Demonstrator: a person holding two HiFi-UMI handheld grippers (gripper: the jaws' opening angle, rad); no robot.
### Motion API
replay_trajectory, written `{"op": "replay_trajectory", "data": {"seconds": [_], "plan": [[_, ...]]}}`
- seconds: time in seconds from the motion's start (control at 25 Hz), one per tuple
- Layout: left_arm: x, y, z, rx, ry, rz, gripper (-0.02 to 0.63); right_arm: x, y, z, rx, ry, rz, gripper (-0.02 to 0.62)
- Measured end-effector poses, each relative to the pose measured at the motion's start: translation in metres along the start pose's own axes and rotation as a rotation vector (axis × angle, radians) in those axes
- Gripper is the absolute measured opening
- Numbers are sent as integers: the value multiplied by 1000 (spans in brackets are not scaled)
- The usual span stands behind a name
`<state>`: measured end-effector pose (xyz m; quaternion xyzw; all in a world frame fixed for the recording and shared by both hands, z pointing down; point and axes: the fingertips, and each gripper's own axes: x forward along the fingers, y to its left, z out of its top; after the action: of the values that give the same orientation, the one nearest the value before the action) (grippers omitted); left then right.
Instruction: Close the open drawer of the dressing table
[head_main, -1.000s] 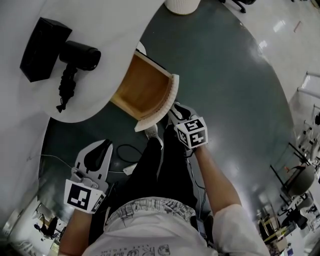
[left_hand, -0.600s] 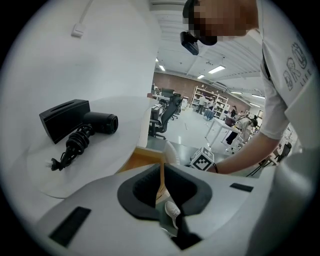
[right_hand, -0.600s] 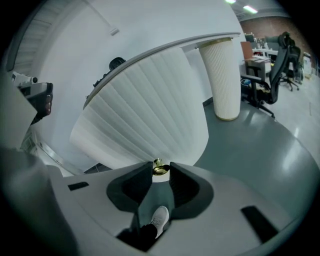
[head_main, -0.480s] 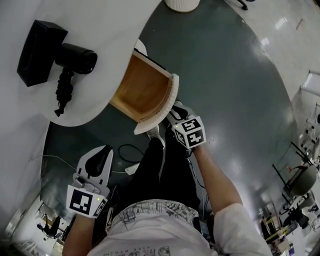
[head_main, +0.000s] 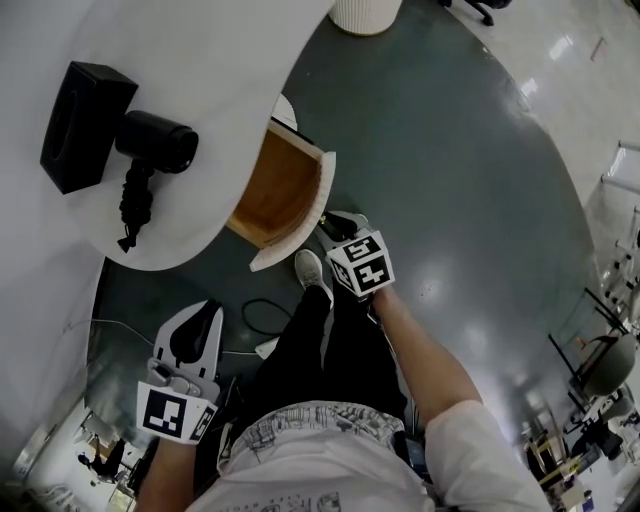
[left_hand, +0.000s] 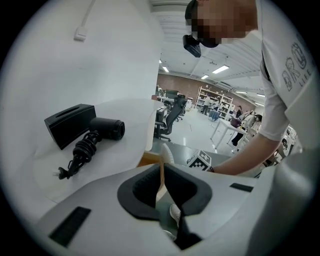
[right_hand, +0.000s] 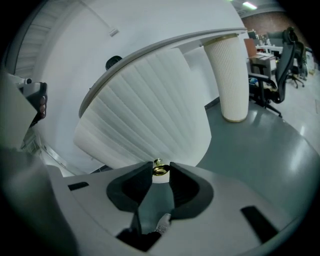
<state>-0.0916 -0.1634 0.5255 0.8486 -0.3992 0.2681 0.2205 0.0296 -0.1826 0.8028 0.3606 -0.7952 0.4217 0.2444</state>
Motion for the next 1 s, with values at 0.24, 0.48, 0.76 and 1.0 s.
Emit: {"op": "replay_trajectory", "data": {"seconds": [0.24, 0.48, 0.76, 1.0], "plan": [[-9, 15, 10, -23, -16, 67, 40, 28, 11, 28, -23, 15, 39, 115], [-19, 24, 4, -56, -11, 137, 40, 56, 23, 57, -55, 10, 93, 118], [-32, 30, -8, -96, -5, 203, 40, 81, 35, 83, -59, -25, 128, 118], [-42, 36, -19, -112, 1, 241, 40, 103, 44, 108, -56, -65, 150, 118]]}}
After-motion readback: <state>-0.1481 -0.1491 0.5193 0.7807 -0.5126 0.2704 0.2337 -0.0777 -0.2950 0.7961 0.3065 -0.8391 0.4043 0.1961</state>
